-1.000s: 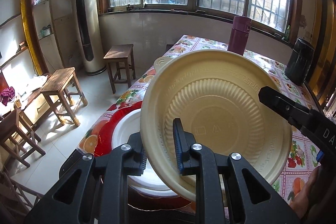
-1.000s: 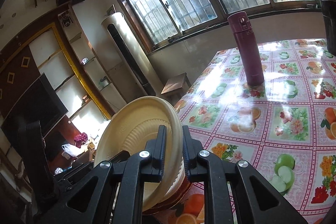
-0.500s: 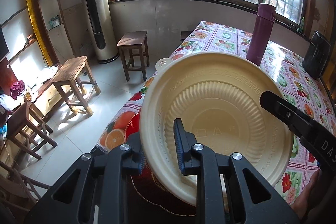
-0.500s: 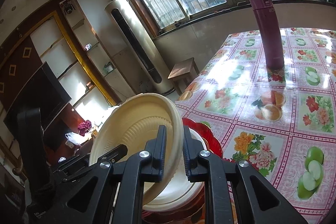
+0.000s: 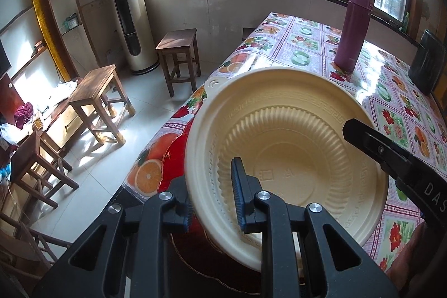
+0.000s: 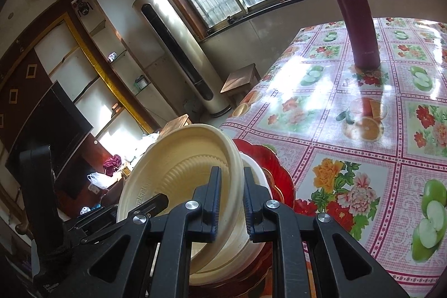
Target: Organize plates and bowls
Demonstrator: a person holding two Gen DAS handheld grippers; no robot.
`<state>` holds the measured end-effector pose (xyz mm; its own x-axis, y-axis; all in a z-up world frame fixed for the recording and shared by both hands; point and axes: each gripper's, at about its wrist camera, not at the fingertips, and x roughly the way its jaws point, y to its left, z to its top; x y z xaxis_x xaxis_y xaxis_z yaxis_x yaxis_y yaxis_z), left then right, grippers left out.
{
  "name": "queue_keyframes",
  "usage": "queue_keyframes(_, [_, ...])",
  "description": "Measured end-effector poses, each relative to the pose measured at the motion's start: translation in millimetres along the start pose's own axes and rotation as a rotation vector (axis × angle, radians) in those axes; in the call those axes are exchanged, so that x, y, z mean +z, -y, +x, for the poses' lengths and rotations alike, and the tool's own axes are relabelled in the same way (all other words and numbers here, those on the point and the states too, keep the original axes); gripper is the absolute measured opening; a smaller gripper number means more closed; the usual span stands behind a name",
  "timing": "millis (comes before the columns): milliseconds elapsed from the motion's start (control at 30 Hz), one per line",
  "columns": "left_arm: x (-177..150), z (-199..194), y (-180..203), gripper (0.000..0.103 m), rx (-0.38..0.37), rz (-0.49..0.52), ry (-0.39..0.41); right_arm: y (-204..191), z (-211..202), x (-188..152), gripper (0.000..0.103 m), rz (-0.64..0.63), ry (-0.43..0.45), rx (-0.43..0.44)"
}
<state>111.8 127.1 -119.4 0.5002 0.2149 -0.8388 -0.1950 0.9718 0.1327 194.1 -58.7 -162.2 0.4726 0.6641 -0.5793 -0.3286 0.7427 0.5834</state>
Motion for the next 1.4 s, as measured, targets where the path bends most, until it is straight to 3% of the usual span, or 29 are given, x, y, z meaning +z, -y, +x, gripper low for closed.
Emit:
queue_keyframes(500, [0.3, 8.1, 3.7, 0.021, 0.043, 0.021, 0.007, 0.5, 9.6, -5.4, 0.017, -0.032, -0.006, -0.026])
queue_keyframes(767, [-2.8, 16.2, 6.5, 0.033, 0.050, 0.025, -0.019, -7.5, 9.1, -9.1, 0.017, -0.096, 0.012, -0.060])
queue_keyframes(1300, [-0.5, 7.5, -0.2, 0.039, 0.066, 0.009, 0.017, -9.5, 7.5, -11.6, 0.018, -0.116, 0.016, -0.074])
queue_keyframes(1400, [0.0, 4.8, -1.3, 0.044, 0.076, 0.011, 0.029, -9.0, 6.6, -11.4, 0.018, -0.115, 0.021, -0.074])
